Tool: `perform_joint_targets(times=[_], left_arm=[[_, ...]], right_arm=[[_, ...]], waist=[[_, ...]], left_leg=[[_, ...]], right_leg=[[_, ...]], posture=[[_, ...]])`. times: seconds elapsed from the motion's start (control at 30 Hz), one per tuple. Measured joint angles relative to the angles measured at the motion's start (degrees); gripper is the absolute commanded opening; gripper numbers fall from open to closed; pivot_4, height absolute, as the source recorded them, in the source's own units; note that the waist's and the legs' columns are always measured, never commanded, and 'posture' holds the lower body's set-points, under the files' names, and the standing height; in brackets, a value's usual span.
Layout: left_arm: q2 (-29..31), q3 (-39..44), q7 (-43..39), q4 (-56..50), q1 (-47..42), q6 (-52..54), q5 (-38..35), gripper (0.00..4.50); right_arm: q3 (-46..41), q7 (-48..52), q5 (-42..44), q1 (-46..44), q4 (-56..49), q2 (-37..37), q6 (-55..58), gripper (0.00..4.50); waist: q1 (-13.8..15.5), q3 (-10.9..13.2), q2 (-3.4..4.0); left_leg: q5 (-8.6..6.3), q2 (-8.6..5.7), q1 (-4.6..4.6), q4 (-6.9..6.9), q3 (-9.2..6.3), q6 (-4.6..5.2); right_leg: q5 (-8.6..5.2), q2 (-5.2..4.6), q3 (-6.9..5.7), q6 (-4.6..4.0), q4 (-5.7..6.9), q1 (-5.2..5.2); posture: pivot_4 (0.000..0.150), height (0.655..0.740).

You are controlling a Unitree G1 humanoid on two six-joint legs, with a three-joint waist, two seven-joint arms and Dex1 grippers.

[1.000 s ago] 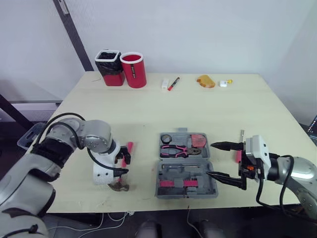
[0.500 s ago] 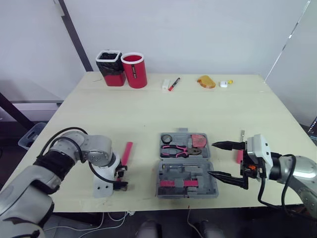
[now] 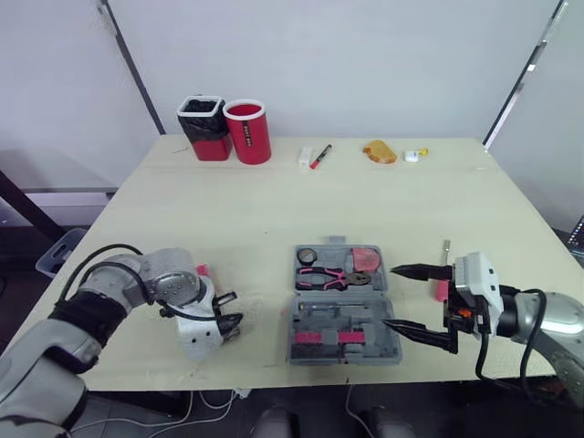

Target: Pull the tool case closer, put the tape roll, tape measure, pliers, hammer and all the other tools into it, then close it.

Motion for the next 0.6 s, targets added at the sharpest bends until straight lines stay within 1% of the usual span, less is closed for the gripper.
perform_joint_targets(times=[0.07,0.13,0.23,0.27,0.33,0.47,0.5,0.6], left_arm=[[0.9,2.7,-2.7,-3.5,3.3,8.2,-4.1,0.04],[1.0,4.6,-4.0,-6.2,5.1,13.8,-6.1,0.04],[1.0,10.6,-5.5,-13.8,9.8,30.0,-9.4,0.04],[1.0,11.2,-5.6,-14.5,10.3,31.5,-9.7,0.04],[0.9,15.2,-5.6,-20.7,15.2,43.2,-11.1,0.04],[-0.1,18.8,-4.8,-27.1,21.8,57.0,-11.8,0.04],[-0.9,19.9,-4.9,-28.4,23.0,61.1,-12.3,0.04],[-6.7,23.7,-4.3,-35.1,24.6,83.7,-14.7,0.04]], right_arm=[[-0.1,-0.3,-0.2,0.5,0.0,0.0,-0.5,4.5],[-0.1,-0.6,-0.2,0.6,-0.1,0.1,-0.8,4.5],[-0.5,-1.0,-0.3,1.2,-0.1,0.1,-1.0,4.5],[-0.6,-1.0,-0.3,1.4,-0.1,0.1,-1.1,4.5],[-0.9,-1.0,-0.4,1.4,-0.1,0.1,-1.2,4.5],[-1.2,-0.8,-0.5,1.2,0.1,0.1,-1.6,4.5],[-1.2,-0.8,-0.5,1.2,0.1,0.1,-1.7,4.5],[-1.3,0.2,-0.7,1.0,0.2,0.0,-2.3,4.5]], waist=[[-0.2,0.0,-0.04],[-0.1,0.0,-0.04],[0.1,0.0,-0.07],[0.1,0.0,-0.07],[0.0,0.0,-0.06],[-0.1,0.0,-0.06],[-0.1,0.0,-0.06],[0.2,0.0,-0.08]], left_leg=[[0.0,0.07,-0.02,0.0,0.01,0.0],[0.0,0.08,-0.03,0.0,0.01,0.0],[0.0,0.08,-0.04,0.01,-0.02,0.0],[0.0,0.08,-0.04,0.01,-0.01,0.0],[0.0,0.08,-0.04,0.01,0.0,0.0],[0.0,0.12,-0.03,0.0,-0.03,0.0],[0.0,0.13,-0.03,0.01,-0.02,0.0],[0.0,0.11,-0.04,0.04,-0.07,0.0]], right_leg=[[0.0,0.04,0.0,0.0,-0.01,-0.02],[-0.01,0.04,-0.01,0.0,-0.01,-0.02],[-0.01,0.05,-0.03,0.0,-0.02,-0.02],[-0.01,0.05,-0.02,0.0,-0.02,-0.02],[-0.02,0.05,-0.01,0.01,-0.02,-0.02],[-0.14,0.09,-0.02,-0.19,-0.02,-0.03],[-0.14,0.09,-0.02,-0.2,-0.01,-0.03],[-0.25,0.09,-0.03,-0.04,-0.01,-0.01]], posture=[[0.15,0.74],[0.15,0.74],[0.15,0.74],[0.15,0.74],[0.15,0.74],[0.15,0.74],[0.15,0.74],[0.15,0.74]])
